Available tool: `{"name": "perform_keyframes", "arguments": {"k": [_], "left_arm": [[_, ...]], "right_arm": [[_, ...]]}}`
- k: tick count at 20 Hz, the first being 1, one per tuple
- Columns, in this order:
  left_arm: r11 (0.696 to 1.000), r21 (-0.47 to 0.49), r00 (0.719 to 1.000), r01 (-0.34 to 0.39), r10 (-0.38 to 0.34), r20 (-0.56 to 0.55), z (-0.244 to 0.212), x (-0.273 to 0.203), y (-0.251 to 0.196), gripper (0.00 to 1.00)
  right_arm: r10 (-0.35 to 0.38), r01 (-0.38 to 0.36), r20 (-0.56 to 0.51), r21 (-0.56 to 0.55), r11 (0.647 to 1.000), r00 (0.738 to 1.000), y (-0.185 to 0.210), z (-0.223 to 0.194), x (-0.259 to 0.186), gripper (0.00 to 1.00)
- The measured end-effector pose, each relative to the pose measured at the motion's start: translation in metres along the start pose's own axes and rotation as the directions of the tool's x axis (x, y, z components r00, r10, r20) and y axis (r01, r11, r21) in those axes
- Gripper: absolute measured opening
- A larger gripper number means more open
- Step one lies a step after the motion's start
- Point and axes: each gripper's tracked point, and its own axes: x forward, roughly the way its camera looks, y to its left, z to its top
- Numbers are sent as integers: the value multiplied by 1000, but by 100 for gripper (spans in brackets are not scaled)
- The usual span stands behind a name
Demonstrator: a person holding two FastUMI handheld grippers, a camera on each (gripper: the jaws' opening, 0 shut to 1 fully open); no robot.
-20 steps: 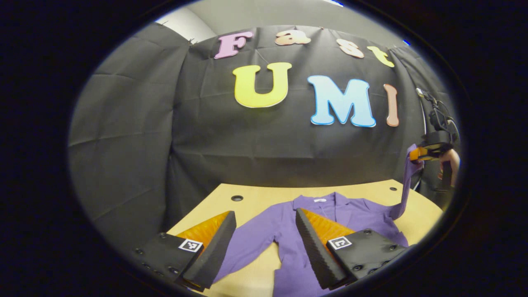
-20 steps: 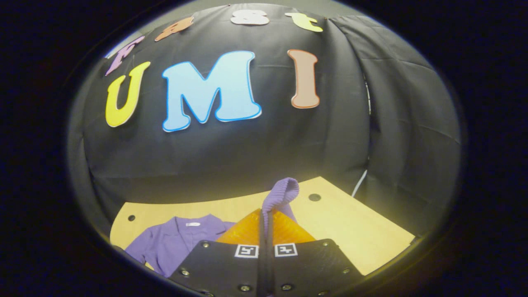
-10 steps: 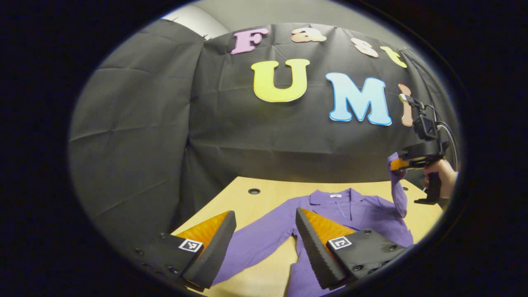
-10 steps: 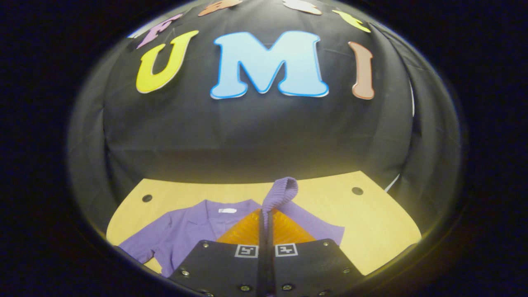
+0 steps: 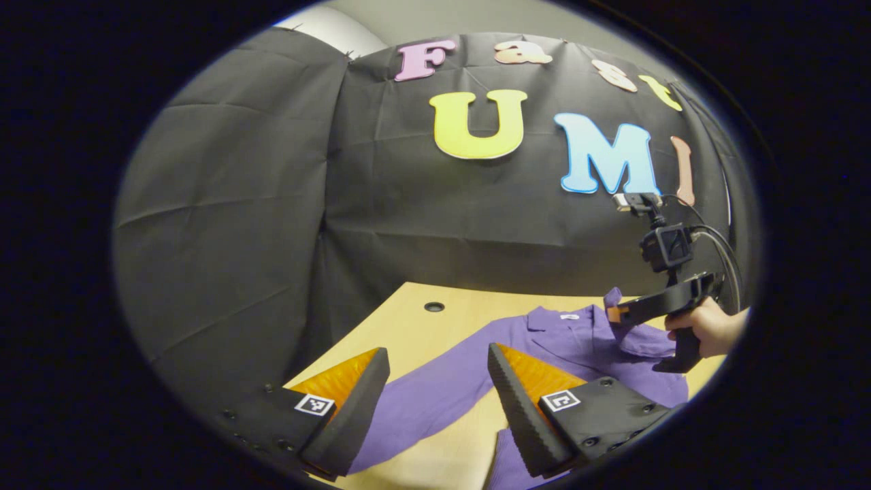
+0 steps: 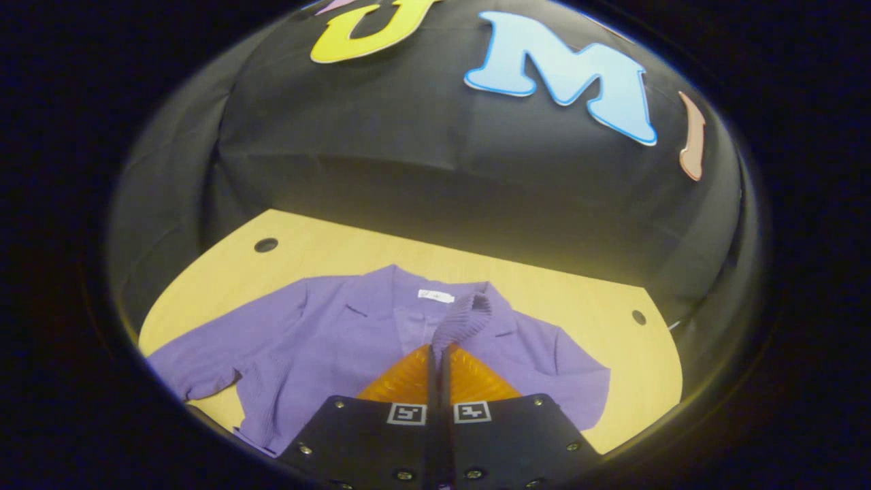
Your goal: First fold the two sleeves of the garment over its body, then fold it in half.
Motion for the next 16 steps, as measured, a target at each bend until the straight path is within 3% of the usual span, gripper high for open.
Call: {"name": "perform_keyframes", "arguments": {"k": [12,16], "left_arm": [[999,-26,998,-24,22,-65,-34,10,29,95],[998,-41,996,-44,41,-74,-43,12,32,95]], "right_arm": [[112,-129,-113,-160,979,987,69,-43,34,6],[169,-184,-92,-184,966,981,80,-41,25,16]]}}
